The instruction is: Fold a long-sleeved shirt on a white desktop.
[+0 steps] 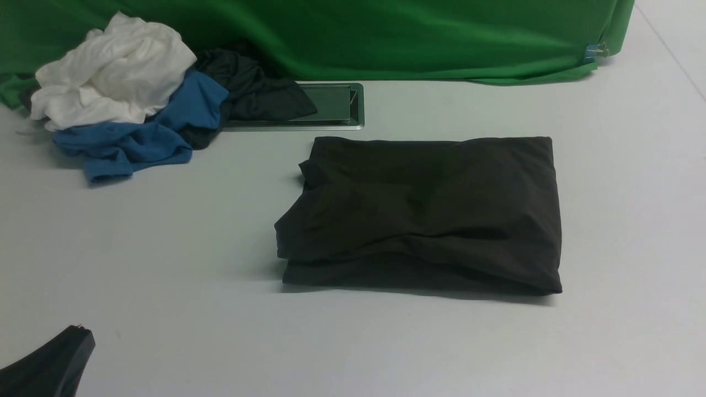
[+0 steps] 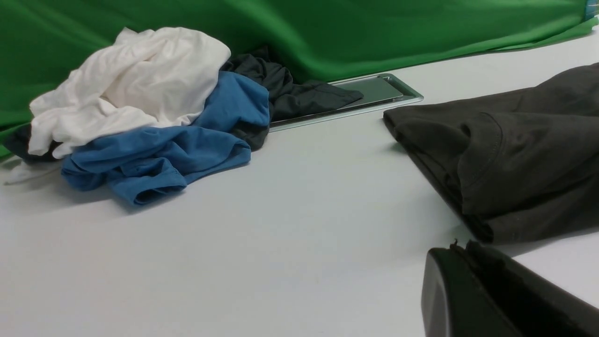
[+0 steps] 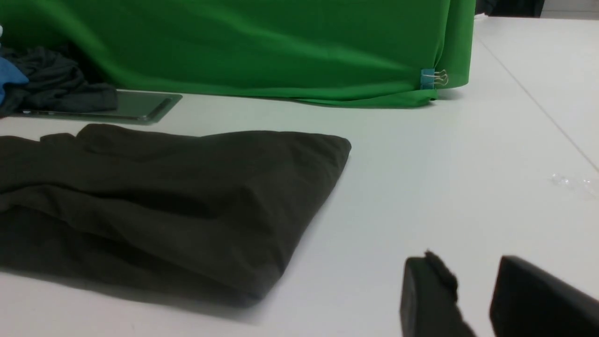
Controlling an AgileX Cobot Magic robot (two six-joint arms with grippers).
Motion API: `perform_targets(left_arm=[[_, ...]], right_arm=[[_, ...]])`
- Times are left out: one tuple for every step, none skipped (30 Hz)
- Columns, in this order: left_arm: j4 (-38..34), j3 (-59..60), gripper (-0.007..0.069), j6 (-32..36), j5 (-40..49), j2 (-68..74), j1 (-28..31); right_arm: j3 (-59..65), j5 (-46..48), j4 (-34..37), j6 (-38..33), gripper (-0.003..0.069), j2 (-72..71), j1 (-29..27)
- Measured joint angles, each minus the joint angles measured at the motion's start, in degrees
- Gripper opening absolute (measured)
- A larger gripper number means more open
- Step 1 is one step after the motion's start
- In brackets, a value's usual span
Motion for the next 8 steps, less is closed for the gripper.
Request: perform_targets(left_arm=[[0.0, 0.0, 0.002, 0.0, 0.0, 0.0, 0.0], [0.0, 0.0, 0.002, 0.0, 0.0, 0.0, 0.0], [0.0, 0.0, 0.002, 0.0, 0.0, 0.0, 0.0], [0.0, 0.0, 0.002, 0.15, 0.0, 0.0, 0.0], [0.0, 0.0, 0.002, 0.37, 0.0, 0.0, 0.0], [0.0, 0.0, 0.002, 0.49, 0.0, 0.0, 0.0], [0.0, 0.0, 0.002, 0.51, 0.0, 0.0, 0.0], [0.0, 0.0, 0.002, 0.55, 0.0, 0.0, 0.0]], right_arm=[[0.0, 0.0, 0.0, 0.0, 0.0239, 0.0, 0.0], [0.0, 0.0, 0.0, 0.0, 0.0239, 0.0, 0.0], [0.0, 0.0, 0.0, 0.0, 0.0239, 0.0, 0.0], [0.0, 0.0, 0.0, 0.0, 0.0239, 0.0, 0.0], [0.0, 0.0, 0.0, 0.0, 0.0239, 0.0, 0.0], [0.0, 0.0, 0.0, 0.0, 0.0239, 0.0, 0.0], [0.0, 0.0, 0.0, 0.0, 0.0239, 0.0, 0.0], [0.0, 0.0, 0.0, 0.0, 0.0239, 0.0, 0.0]])
